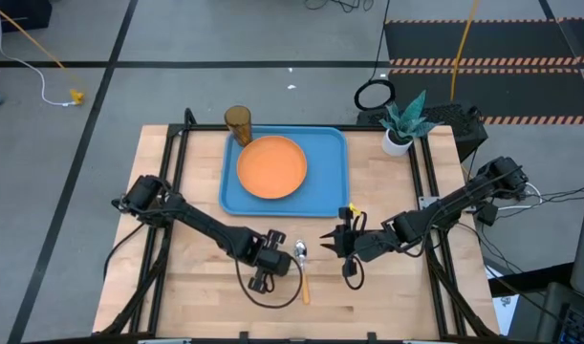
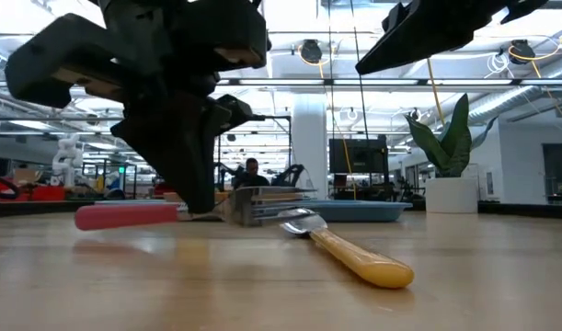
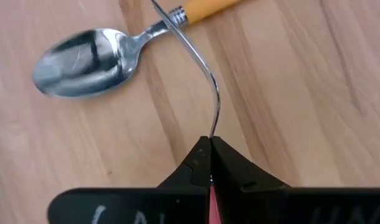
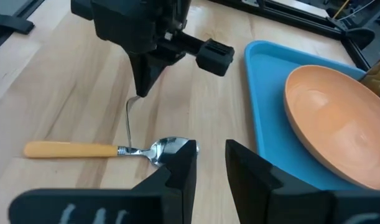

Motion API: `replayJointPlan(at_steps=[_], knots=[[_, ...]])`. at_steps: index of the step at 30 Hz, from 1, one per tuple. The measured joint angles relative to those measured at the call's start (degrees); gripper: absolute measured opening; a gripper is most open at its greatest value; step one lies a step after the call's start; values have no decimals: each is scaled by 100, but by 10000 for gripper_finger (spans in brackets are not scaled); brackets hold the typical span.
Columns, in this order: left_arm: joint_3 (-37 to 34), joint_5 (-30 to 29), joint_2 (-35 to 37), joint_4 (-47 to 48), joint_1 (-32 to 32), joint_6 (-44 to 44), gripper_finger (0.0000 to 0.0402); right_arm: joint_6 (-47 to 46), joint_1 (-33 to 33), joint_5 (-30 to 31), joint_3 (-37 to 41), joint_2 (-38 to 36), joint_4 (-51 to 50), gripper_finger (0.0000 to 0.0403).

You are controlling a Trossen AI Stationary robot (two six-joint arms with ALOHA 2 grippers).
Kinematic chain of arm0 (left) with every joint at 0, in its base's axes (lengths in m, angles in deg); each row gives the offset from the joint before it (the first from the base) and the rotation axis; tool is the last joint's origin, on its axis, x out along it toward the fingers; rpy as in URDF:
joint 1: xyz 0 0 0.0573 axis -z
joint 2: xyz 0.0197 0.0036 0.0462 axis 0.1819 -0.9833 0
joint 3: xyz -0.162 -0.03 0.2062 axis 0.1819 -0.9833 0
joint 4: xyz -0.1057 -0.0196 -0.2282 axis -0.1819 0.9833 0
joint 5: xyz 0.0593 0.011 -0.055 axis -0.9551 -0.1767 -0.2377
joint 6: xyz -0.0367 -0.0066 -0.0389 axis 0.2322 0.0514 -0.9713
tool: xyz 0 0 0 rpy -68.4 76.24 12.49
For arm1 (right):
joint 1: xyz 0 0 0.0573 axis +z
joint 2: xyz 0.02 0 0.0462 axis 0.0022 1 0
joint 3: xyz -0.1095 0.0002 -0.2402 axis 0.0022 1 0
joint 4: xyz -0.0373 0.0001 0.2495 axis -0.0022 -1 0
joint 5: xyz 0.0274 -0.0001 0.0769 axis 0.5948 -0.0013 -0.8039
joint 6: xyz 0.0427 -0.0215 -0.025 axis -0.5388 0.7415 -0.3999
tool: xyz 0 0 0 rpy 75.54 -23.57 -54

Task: Pick and place plate/cup/fork/spoon on tray
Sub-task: Put the pink fork on the right side of the orange plate

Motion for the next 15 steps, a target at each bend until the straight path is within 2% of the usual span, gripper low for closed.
replayJointPlan(at_steps=[5, 11, 15], knots=[[8, -158, 120, -124, 73, -32, 2, -118, 0, 18, 0, -5, -22, 79], [4, -852, 552, -14, 133, -263, 1, -454, 11, 680, -3, -227, -260, 79], [4, -1398, 955, 9, 171, -350, 1, -761, 48, 814, -4, -385, -658, 79]])
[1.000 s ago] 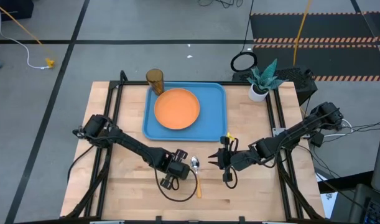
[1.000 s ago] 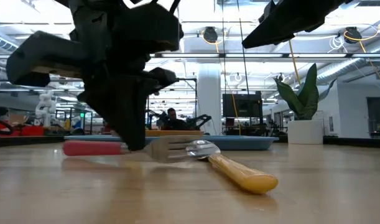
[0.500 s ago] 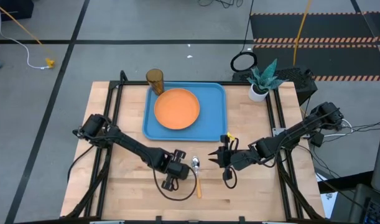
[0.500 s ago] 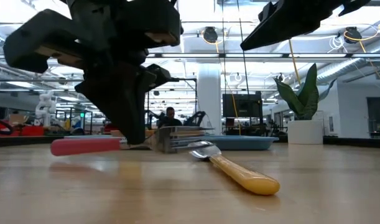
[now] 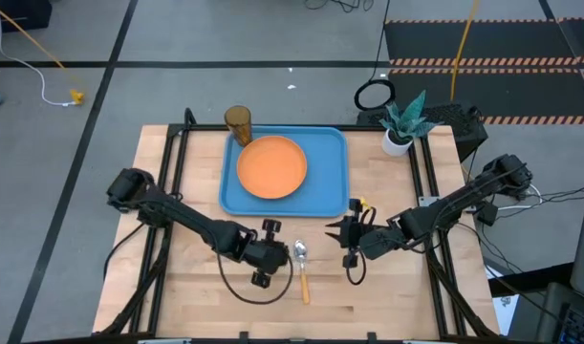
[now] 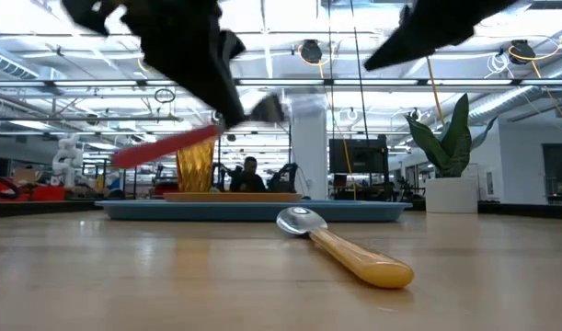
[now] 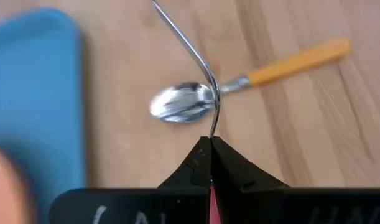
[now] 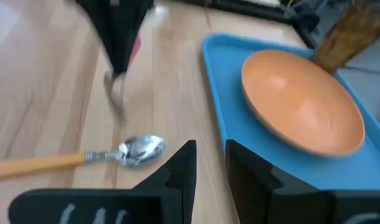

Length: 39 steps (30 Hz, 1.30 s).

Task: Pick and place plate/cup/fork/spoon on tray
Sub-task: Put the pink fork on the right side of the orange plate

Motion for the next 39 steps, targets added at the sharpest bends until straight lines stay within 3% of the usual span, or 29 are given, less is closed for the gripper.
replayJointPlan(at_steps=[5, 9, 12, 17, 23, 26, 33, 39], knots=[[2, -691, 580, -173, 70, -17, 1, -367, 2, 78, 57, -4, -214, 84], [4, -1235, 851, -521, 70, 158, 1, -151, -57, 103, 448, -6, 733, 96], [4, -1498, 934, -954, 45, 288, 0, 177, -108, 89, 881, -4, 1983, 109], [4, -1544, 912, -2081, 8, 829, 0, 568, -212, -295, 1557, -4, 3919, 133], [2, -1543, 755, -3458, -154, 1491, 0, 613, -226, -408, 1725, -4, 4340, 159], [13, -1388, 645, -3974, -272, 1755, 0, 679, -226, -410, 1725, -4, 4532, 167], [2, -195, 130, -5262, -672, 2052, 1, 796, -225, -417, 1722, -2, 4846, 176], [2, 254, -120, -5632, -851, 2086, 1, 825, -227, -714, 1722, -2, 5063, 172]])
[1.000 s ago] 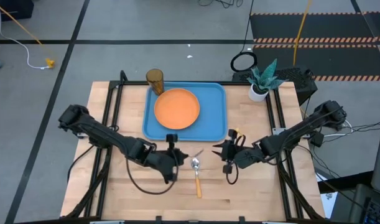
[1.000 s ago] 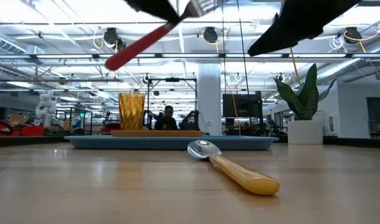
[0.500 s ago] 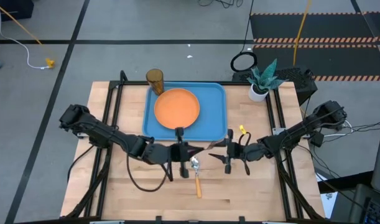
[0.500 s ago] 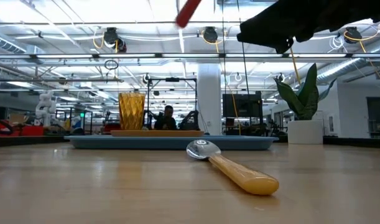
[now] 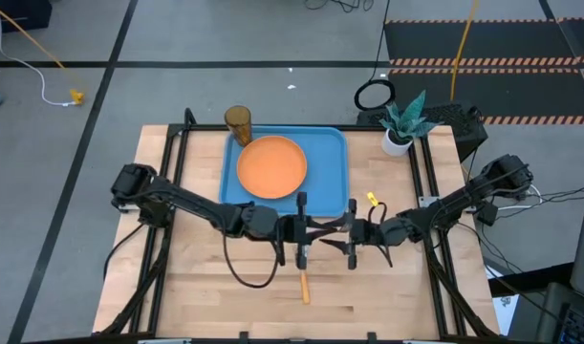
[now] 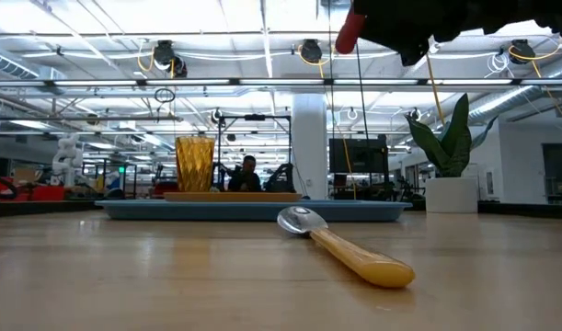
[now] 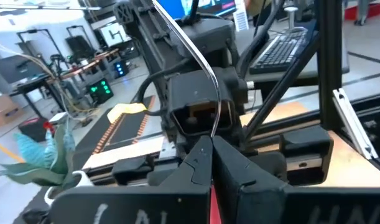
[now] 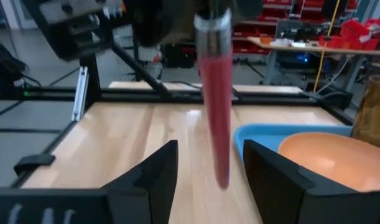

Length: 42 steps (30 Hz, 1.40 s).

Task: Pick and place plate/cup/fork/spoon on tray
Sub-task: Put the pink fork on the right side of the orange plate

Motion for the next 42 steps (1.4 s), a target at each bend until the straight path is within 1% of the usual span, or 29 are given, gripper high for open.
replayJointPlan(at_steps=[3, 6, 9, 13, 15, 18, 21, 22, 27, 29, 31, 33, 34, 37, 40, 42], knots=[[0, 93, -33, -106, -28, -38, 2, 89, -2, 0, 0, 0, 166, 167], [2, 120, -54, -143, -28, -8, 1, 108, 0, 0, 0, 0, 177, 146], [2, 183, -52, -300, -28, 0, 2, 182, 0, 0, 0, 0, 177, 105], [2, 185, -52, -373, -28, 46, 3, 327, 0, -17, 0, 0, 177, 32], [2, 195, -52, -374, -41, 51, 2, 399, 0, -2, -2, 0, 177, 14], [2, 183, -52, -374, -63, -38, 12, 317, 0, -4, -2, 0, 211, 25], [3, 235, -35, -232, -65, -238, 36, 238, 0, -22, -2, -20, 190, 35], [3, 271, -4, -136, -63, -322, 46, 235, -1, -121, 0, -36, 179, 34], [2, 455, 251, 412, 13, -846, 93, 173, 0, -817, -2, -174, 269, 13], [6, 658, 309, 496, 22, -1034, 108, 53, -13, -1125, -2, -184, 252, 13], [7, 940, 370, 606, 20, -1194, 120, -127, -53, -1655, -2, -186, 251, 15], [7, 1221, 376, 535, 16, -1383, 128, -299, -112, -2087, -2, -161, 283, 23], [7, 1299, 378, 522, 16, -1482, 130, -365, -119, -2166, -2, -140, 280, 27], [7, 1316, 347, 524, 16, -1709, 133, -430, -155, -2239, -2, -78, 256, 27], [6, 1323, 302, 559, 14, -1749, 133, -443, -191, -2287, -2, -5, 261, 18], [4, 1323, 302, 547, 10, -1766, 133, -531, -232, -2520, -2, 61, 257, 15]])
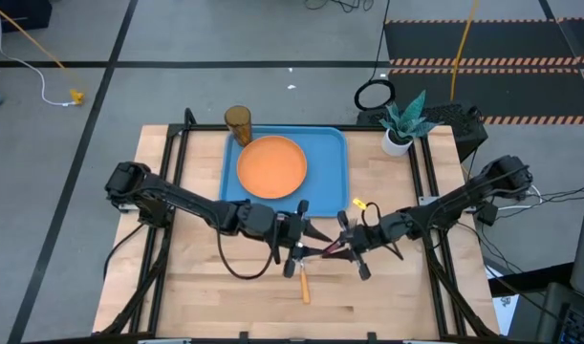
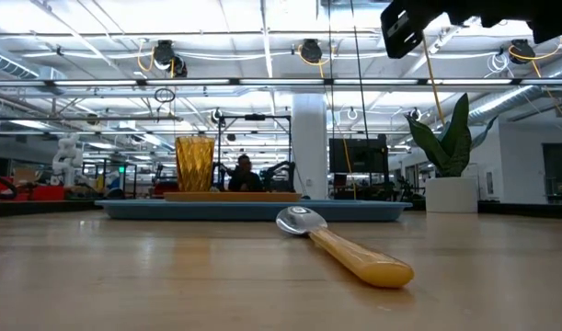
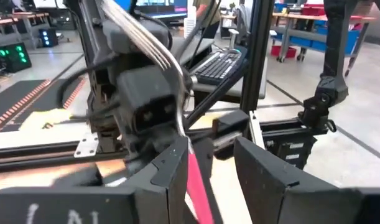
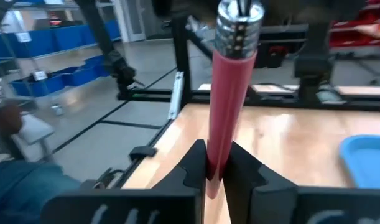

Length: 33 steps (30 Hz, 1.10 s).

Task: Pick and place plate/cup/fork/spoon on tray
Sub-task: Put the pink fork on the right side of the orange plate

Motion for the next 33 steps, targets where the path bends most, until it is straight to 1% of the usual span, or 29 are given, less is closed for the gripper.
replayJointPlan(at_steps=[4, 8, 13, 16, 18, 21, 33], knots=[[0, 59, 2, -2, -32, -108, 134, -133, -43, -438, 0, 139, 49, 16], [0, 656, 2, 20, -150, -309, 134, -109, -49, -510, -16, 312, 226, 17], [-4, 812, -79, 152, -289, -405, 134, -94, -149, -767, -226, 558, 225, 17], [9, 1131, -241, -113, -353, -460, 134, -86, -166, -786, -346, 757, 215, 17], [-9, 1331, -290, -37, -357, -527, 134, -55, -210, -819, -424, 906, 216, 17], [-4, 1344, -353, 34, -357, -524, 134, -114, -260, -924, -424, 955, 178, 17], [-4, 1329, -372, 112, -368, -454, 134, -335, -292, -925, -424, 951, 124, 18]])
